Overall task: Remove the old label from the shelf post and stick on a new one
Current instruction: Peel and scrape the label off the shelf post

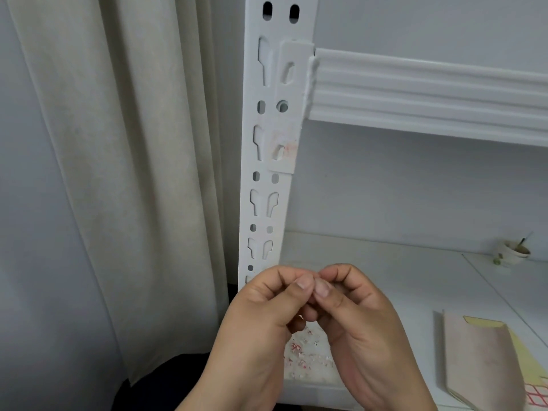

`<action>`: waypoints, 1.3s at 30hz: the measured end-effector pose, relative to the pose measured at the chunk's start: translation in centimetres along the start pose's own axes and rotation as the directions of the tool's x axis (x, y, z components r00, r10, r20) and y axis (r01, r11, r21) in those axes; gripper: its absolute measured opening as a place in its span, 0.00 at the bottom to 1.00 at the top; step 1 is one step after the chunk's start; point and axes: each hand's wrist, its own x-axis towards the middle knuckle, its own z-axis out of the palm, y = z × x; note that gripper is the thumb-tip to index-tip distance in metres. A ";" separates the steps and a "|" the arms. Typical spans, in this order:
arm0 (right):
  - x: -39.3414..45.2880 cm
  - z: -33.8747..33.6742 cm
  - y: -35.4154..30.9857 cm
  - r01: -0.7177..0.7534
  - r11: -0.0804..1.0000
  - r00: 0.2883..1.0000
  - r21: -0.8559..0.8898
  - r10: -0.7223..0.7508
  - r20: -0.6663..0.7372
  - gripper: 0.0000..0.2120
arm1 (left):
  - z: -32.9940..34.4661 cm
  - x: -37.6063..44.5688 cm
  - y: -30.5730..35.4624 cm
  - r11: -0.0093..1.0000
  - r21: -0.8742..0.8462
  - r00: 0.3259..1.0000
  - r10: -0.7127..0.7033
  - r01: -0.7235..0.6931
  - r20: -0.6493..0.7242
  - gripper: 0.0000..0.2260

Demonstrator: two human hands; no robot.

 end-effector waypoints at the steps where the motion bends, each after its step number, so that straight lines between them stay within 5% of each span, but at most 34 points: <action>1: 0.0 0.0 0.0 -0.016 0.999 1.000 0.028 0.016 0.016 0.16 | 0.0 0.0 0.0 1.000 -0.020 1.000 -0.022 0.022 0.010 0.04; 5: -0.1 0.0 0.4 -0.058 0.995 0.997 0.086 0.053 0.050 0.18 | 0.3 -0.1 0.2 0.997 -0.065 0.999 -0.051 0.050 -0.005 0.06; 11: 0.0 -0.2 1.0 -0.058 0.998 0.998 0.018 0.058 0.014 0.14 | -0.1 0.3 -0.6 0.998 0.057 0.996 -0.031 0.035 -0.078 0.21; 16: -0.1 -0.2 1.4 -0.033 0.990 0.995 -0.135 0.020 -0.095 0.20 | -0.4 0.5 -1.3 0.989 0.128 0.993 -0.057 0.070 -0.100 0.18; 19: -0.1 -0.3 1.2 -0.012 0.979 0.994 -0.202 -0.011 -0.112 0.14 | -0.7 0.7 -1.7 0.985 0.087 0.986 -0.144 0.151 -0.086 0.17; 22: -0.1 -0.5 1.1 -0.007 0.973 0.992 -0.231 -0.023 -0.124 0.12 | -0.5 0.7 -1.5 0.966 -0.053 0.966 -0.255 0.252 -0.044 0.02; 24: -0.1 -0.7 1.0 -0.007 0.981 0.993 -0.193 -0.017 -0.119 0.16 | -0.4 0.7 -1.6 0.949 -0.109 0.954 -0.300 0.295 -0.028 0.04; 28: -0.2 -1.1 0.7 -0.019 0.978 0.991 -0.206 -0.009 -0.134 0.07 | -0.3 0.9 -2.0 0.961 -0.070 0.960 -0.272 0.268 -0.067 0.06; 33: 0.1 -1.1 1.0 0.029 0.869 0.977 -0.493 -0.129 -0.170 0.06 | -0.5 1.5 -2.7 0.972 0.043 0.964 -0.224 0.233 -0.143 0.18; 39: 0.4 -1.0 1.2 0.002 0.714 0.975 -0.700 -0.156 -0.156 0.07 | -0.7 1.6 -2.7 0.959 0.149 0.964 -0.222 0.243 -0.147 0.19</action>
